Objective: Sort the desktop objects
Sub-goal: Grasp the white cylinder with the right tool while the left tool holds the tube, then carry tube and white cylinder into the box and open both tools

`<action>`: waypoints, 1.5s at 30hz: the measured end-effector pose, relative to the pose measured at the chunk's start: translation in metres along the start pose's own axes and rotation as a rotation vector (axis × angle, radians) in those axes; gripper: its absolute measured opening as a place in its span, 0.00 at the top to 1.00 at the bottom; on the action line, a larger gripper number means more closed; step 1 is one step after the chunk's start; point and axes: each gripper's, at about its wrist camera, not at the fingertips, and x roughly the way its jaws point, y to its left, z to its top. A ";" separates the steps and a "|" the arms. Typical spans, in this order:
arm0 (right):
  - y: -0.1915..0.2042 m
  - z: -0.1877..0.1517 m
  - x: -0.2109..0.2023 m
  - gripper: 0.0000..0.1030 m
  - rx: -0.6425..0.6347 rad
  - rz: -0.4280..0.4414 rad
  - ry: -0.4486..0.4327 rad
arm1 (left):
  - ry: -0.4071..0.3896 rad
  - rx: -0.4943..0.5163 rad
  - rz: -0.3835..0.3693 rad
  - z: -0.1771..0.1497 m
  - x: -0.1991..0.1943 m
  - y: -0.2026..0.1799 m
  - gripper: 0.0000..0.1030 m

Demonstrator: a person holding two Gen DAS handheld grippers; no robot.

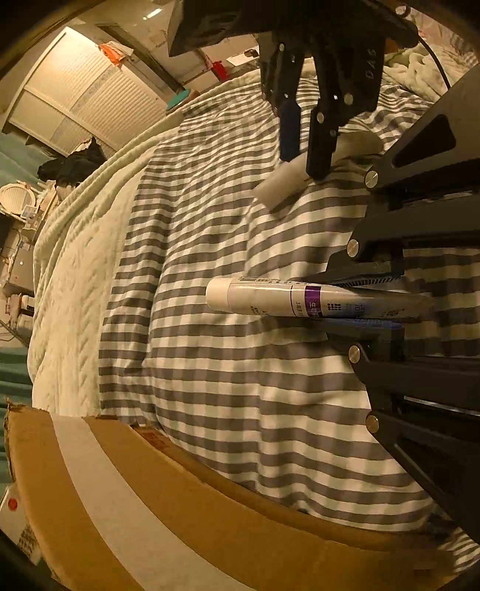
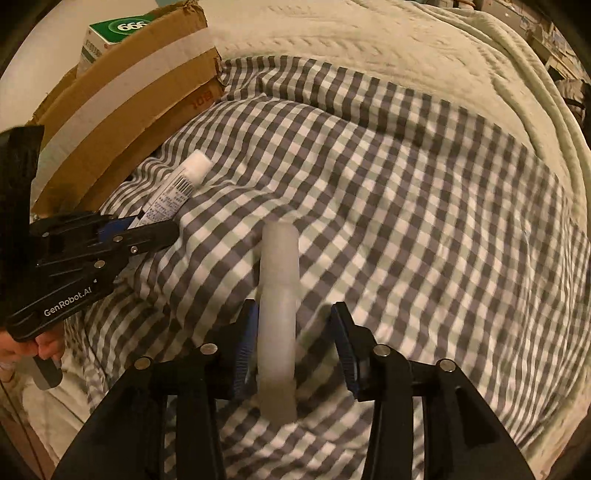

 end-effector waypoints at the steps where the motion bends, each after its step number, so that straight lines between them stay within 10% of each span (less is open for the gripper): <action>1: 0.001 0.003 0.003 0.72 -0.010 0.008 0.001 | 0.000 0.000 -0.004 0.002 0.002 0.001 0.86; 18: 0.033 0.022 -0.068 0.83 -0.022 0.011 -0.148 | -0.149 0.016 -0.012 0.004 -0.071 -0.009 0.86; 34: 0.170 0.073 -0.183 0.83 -0.152 0.123 -0.444 | -0.430 -0.106 0.148 0.000 -0.221 0.042 0.86; 45: 0.205 0.137 -0.145 0.83 -0.145 0.242 -0.442 | -0.438 -0.211 0.281 0.010 -0.227 0.109 0.86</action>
